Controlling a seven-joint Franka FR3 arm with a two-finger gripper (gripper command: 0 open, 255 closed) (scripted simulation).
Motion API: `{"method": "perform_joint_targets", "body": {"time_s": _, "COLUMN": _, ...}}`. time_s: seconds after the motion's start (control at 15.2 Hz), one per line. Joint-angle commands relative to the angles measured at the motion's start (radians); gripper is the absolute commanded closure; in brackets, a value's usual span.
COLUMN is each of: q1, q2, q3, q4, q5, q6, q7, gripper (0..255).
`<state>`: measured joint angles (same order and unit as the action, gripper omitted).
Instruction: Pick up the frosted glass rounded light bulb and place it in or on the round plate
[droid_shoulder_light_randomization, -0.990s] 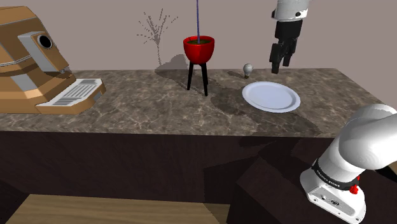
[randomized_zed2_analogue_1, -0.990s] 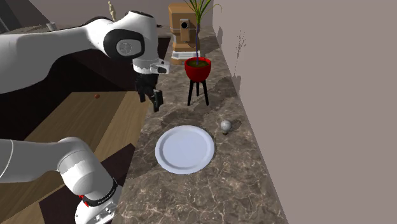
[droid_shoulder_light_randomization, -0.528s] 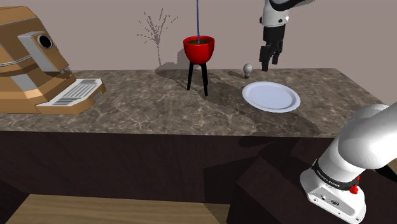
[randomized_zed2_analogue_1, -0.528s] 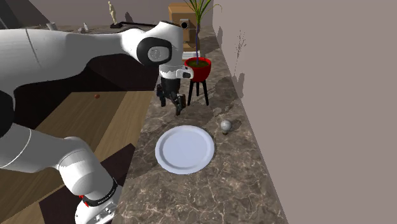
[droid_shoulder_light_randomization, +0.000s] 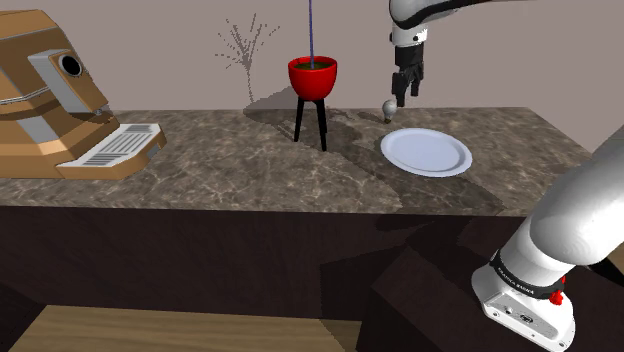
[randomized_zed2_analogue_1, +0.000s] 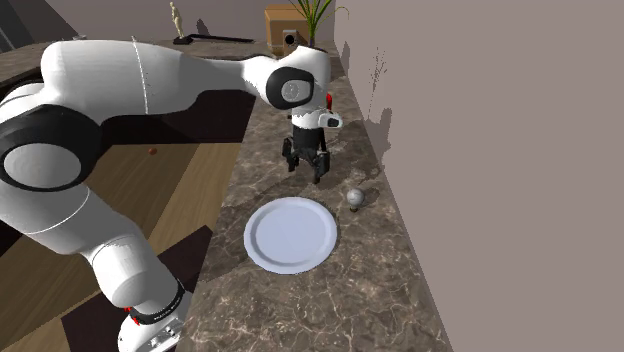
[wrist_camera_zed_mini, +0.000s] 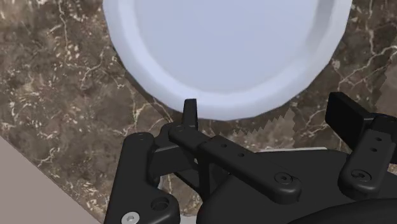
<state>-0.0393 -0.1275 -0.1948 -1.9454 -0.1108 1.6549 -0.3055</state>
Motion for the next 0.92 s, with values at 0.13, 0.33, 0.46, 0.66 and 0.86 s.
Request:
{"method": "perform_joint_targets", "body": {"time_s": 0.13, "q1": -0.016, "q2": 0.156, "q3": -0.023, "q4": 0.126, "q5": -0.003, "q6": 0.026, "q7": -0.057, "gripper": 0}}
{"method": "perform_joint_targets", "body": {"time_s": 0.33, "q1": -0.032, "q2": 0.276, "q3": -0.034, "q4": 0.243, "q5": 0.0, "q6": 0.027, "q7": -0.098, "gripper": 0}}
{"method": "perform_joint_targets", "body": {"time_s": 0.46, "q1": -0.045, "q2": 0.359, "q3": -0.04, "q4": 0.33, "q5": 0.004, "q6": 0.021, "q7": -0.125, "gripper": 0}}
{"method": "perform_joint_targets", "body": {"time_s": 0.66, "q1": -0.068, "q2": 0.49, "q3": -0.045, "q4": 0.48, "q5": 0.012, "q6": 0.001, "q7": -0.163, "gripper": 0}}
{"method": "perform_joint_targets", "body": {"time_s": 0.86, "q1": -0.089, "q2": 0.596, "q3": -0.047, "q4": 0.613, "q5": 0.019, "q6": -0.026, "q7": -0.19, "gripper": 0}}
